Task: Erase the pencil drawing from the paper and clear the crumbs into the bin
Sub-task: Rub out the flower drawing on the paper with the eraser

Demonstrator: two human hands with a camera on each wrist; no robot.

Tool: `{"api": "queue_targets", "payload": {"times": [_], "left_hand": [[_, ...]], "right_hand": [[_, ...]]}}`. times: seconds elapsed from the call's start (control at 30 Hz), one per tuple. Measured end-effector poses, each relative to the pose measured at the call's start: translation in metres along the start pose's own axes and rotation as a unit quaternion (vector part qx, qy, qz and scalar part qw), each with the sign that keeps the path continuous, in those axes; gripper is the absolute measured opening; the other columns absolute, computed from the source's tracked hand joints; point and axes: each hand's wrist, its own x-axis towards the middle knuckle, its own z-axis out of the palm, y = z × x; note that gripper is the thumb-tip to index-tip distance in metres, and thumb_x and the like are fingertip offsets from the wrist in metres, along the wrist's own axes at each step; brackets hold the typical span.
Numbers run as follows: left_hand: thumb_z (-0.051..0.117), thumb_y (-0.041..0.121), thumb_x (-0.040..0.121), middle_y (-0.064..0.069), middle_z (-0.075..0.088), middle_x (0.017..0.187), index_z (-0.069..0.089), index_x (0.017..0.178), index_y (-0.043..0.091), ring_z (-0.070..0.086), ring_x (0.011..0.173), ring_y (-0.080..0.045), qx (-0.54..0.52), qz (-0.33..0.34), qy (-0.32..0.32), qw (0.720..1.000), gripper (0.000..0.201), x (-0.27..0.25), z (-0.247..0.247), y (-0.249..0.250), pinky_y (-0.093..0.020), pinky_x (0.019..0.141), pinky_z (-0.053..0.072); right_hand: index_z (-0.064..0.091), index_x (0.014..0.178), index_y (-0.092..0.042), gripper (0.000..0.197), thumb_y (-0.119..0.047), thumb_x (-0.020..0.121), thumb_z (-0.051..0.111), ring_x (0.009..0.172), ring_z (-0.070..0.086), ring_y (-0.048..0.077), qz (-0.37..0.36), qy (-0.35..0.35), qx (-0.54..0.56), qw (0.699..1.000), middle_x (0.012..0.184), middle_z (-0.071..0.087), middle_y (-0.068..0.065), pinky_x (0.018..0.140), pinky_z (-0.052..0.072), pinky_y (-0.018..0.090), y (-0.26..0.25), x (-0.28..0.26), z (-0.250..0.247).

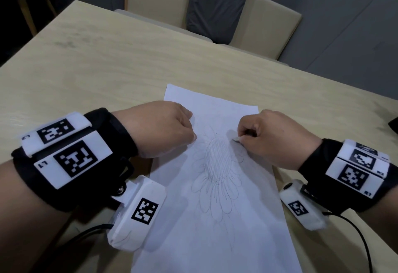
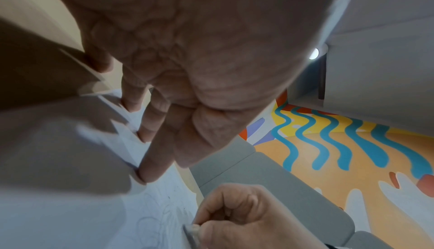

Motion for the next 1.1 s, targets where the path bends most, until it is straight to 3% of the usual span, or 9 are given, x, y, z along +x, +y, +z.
{"api": "queue_targets", "payload": {"times": [0.13,0.27,0.4,0.53,0.63,0.7,0.8,0.97,1.1], "left_hand": [[0.044,0.047,0.069,0.012,0.037,0.096,0.07,0.096,0.0,0.038,0.089,-0.008,0.001,-0.002,0.003,1.0,0.06,0.0,-0.001,-0.001,-0.035,0.085,0.039],[0.044,0.047,0.069,0.012,0.036,0.096,0.069,0.096,0.0,0.037,0.088,-0.008,0.004,0.002,0.003,1.0,0.06,0.0,0.0,-0.001,-0.031,0.081,0.032],[0.042,0.046,0.068,0.012,0.036,0.096,0.069,0.097,-0.001,0.037,0.088,-0.009,0.005,-0.001,0.001,1.0,0.062,0.0,-0.001,-0.001,-0.034,0.084,0.038],[0.042,0.046,0.068,0.012,0.035,0.096,0.069,0.095,-0.002,0.036,0.089,-0.009,0.005,0.004,-0.001,1.0,0.061,-0.001,0.0,0.0,-0.033,0.082,0.034],[0.042,0.046,0.068,0.011,0.036,0.096,0.069,0.096,-0.002,0.036,0.089,-0.009,0.003,0.002,0.0,1.0,0.062,0.0,-0.001,-0.001,-0.031,0.08,0.031],[0.042,0.046,0.068,0.011,0.034,0.096,0.069,0.093,-0.002,0.034,0.089,-0.009,0.007,0.007,0.0,1.0,0.06,0.0,0.0,-0.001,-0.03,0.08,0.028],[0.043,0.046,0.068,0.012,0.035,0.096,0.069,0.093,-0.001,0.037,0.089,-0.008,0.006,0.006,0.002,1.0,0.06,0.0,0.0,-0.002,-0.031,0.08,0.03],[0.044,0.046,0.068,0.011,0.035,0.095,0.068,0.093,-0.002,0.036,0.088,-0.008,0.003,0.008,0.003,1.0,0.06,0.001,0.0,-0.001,-0.031,0.081,0.03],[0.042,0.046,0.067,0.012,0.036,0.096,0.069,0.095,-0.002,0.039,0.089,-0.007,0.008,0.002,0.001,1.0,0.061,-0.001,-0.001,-0.001,-0.039,0.089,0.042]], "right_hand": [[0.06,0.074,-0.021,0.014,-0.023,0.088,0.059,0.059,0.055,0.012,-0.015,-0.013,0.012,1.0,0.058,0.062,-0.005,0.055,0.044,0.032,-0.004,-0.002,0.004],[0.06,0.073,-0.021,0.015,-0.023,0.088,0.059,0.058,0.051,0.011,0.003,0.016,-0.003,1.0,0.056,0.06,-0.003,0.053,0.032,0.025,0.002,0.0,0.002],[0.06,0.073,-0.021,0.015,-0.024,0.088,0.059,0.064,0.053,0.01,-0.019,-0.005,0.023,1.0,0.058,0.061,-0.004,0.057,0.043,0.032,-0.006,-0.004,0.006],[0.061,0.072,-0.02,0.017,-0.023,0.089,0.059,0.058,0.05,0.013,-0.006,0.017,-0.004,1.0,0.056,0.059,-0.002,0.054,0.029,0.024,-0.001,-0.001,0.002],[0.061,0.072,-0.02,0.016,-0.021,0.088,0.059,0.061,0.051,0.01,-0.023,-0.004,0.015,1.0,0.056,0.06,-0.004,0.056,0.039,0.029,-0.006,-0.003,0.004],[0.061,0.072,-0.021,0.016,-0.023,0.087,0.059,0.061,0.051,0.009,-0.009,-0.001,0.016,1.0,0.056,0.061,-0.005,0.056,0.039,0.03,-0.001,-0.003,0.004],[0.06,0.072,-0.022,0.016,-0.025,0.088,0.059,0.06,0.05,0.01,0.009,0.012,0.003,1.0,0.057,0.06,-0.003,0.056,0.034,0.028,0.005,-0.004,0.001],[0.061,0.072,-0.024,0.017,-0.028,0.089,0.061,0.064,0.049,0.005,-0.001,-0.005,0.021,1.0,0.059,0.061,-0.006,0.057,0.037,0.028,0.004,-0.01,0.004],[0.061,0.072,-0.024,0.017,-0.024,0.089,0.06,0.065,0.046,0.005,0.012,-0.003,0.015,1.0,0.058,0.058,-0.007,0.057,0.032,0.026,0.01,-0.011,0.001]]}}
